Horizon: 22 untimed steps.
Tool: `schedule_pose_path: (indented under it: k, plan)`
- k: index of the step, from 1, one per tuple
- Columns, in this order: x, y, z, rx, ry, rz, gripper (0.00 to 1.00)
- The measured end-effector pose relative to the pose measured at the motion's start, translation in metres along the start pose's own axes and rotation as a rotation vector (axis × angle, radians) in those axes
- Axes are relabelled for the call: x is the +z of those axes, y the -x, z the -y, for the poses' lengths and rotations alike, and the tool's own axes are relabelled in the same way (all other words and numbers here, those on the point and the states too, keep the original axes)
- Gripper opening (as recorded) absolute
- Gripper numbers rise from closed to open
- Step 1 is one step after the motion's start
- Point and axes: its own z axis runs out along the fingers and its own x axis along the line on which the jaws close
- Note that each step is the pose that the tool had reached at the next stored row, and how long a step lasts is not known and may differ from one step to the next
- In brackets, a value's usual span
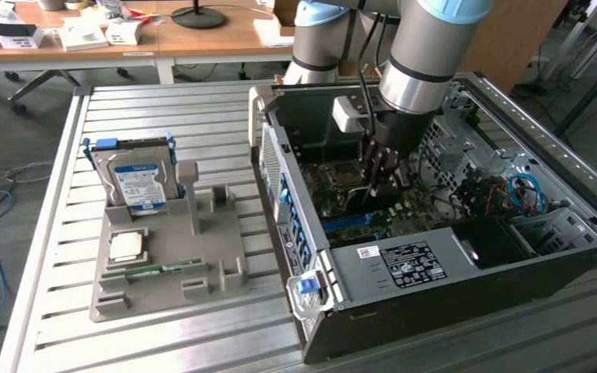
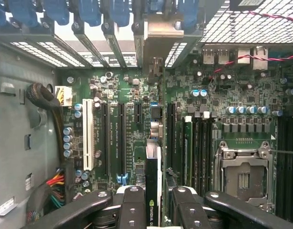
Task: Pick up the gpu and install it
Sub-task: 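Insert the gpu into the slot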
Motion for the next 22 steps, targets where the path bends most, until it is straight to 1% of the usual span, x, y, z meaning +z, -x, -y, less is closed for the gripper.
schedule_pose_path:
  k: [11,15,22]
  plan:
    - [0.0010,-0.0019,-0.0001,0.000,0.0000,-0.0001,0.26]
    - [0.0015,-0.0020,-0.0027,0.000,0.0001,-0.0002,0.26]
    - [0.0021,-0.0021,-0.0048,0.000,0.0001,-0.0001,0.26]
